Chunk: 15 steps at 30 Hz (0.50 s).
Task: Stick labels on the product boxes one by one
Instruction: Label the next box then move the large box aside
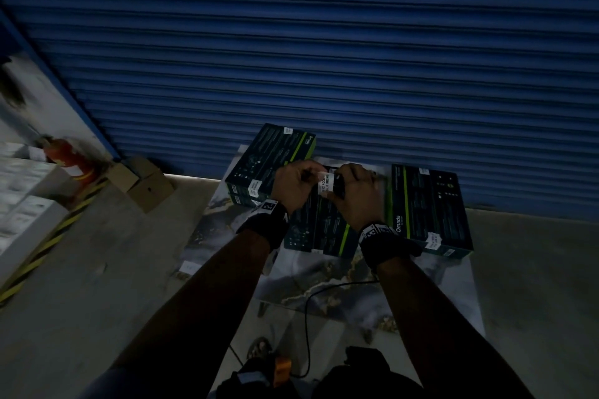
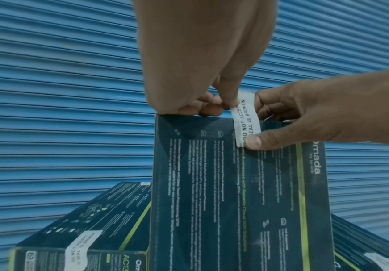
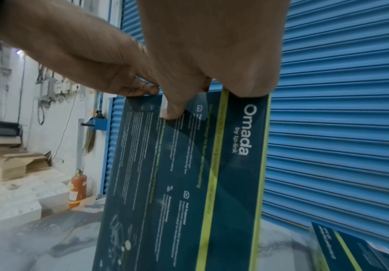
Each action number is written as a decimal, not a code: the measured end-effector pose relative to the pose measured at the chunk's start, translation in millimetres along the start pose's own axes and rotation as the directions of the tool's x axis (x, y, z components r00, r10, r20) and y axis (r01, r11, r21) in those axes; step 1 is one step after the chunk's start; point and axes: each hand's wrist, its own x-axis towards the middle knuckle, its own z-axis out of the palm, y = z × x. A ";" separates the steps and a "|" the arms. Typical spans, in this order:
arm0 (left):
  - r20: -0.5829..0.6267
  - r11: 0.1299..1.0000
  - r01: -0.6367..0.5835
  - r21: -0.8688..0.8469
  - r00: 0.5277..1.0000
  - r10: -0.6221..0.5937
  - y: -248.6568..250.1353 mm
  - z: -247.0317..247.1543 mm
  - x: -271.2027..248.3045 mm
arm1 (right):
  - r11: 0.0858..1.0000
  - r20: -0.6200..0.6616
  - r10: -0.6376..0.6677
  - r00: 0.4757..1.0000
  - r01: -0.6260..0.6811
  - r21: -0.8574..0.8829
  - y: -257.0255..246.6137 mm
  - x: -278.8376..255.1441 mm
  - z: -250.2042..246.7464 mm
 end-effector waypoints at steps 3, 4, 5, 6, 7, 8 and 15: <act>0.005 1.000 0.018 -0.012 1.000 -0.018 -3.1 0.5 2.3 | 1.000 -0.011 -0.006 1.000 0.006 -0.018 0.3 -0.6 -0.2; 0.010 1.000 0.021 -0.010 1.000 -0.021 -4.4 0.7 2.6 | 1.000 -0.017 -0.004 1.000 0.003 -0.030 -0.2 -0.4 -0.6; 0.014 1.000 0.029 -0.011 0.999 -0.029 -6.0 0.9 3.1 | 0.999 -0.020 -0.001 1.000 0.000 -0.041 -1.0 -0.1 -0.7; 0.020 0.999 0.037 -0.016 0.999 -0.037 -7.3 1.2 3.6 | 0.999 -0.020 0.002 1.000 -0.003 -0.053 -1.9 0.2 -1.0; 0.027 0.999 0.044 -0.020 0.999 -0.044 -8.6 1.6 4.8 | 0.998 -0.020 0.003 1.000 -0.004 -0.064 -2.3 0.4 -0.8; 0.036 0.998 0.052 -0.019 0.998 -0.052 -8.8 1.8 5.6 | 0.997 -0.019 0.002 1.000 -0.003 -0.071 -2.8 0.2 -1.0; 0.094 0.995 0.090 0.045 0.991 -0.094 -8.9 -2.0 18.1 | 0.990 -0.009 -0.008 1.000 0.006 -0.140 -4.2 1.6 -6.6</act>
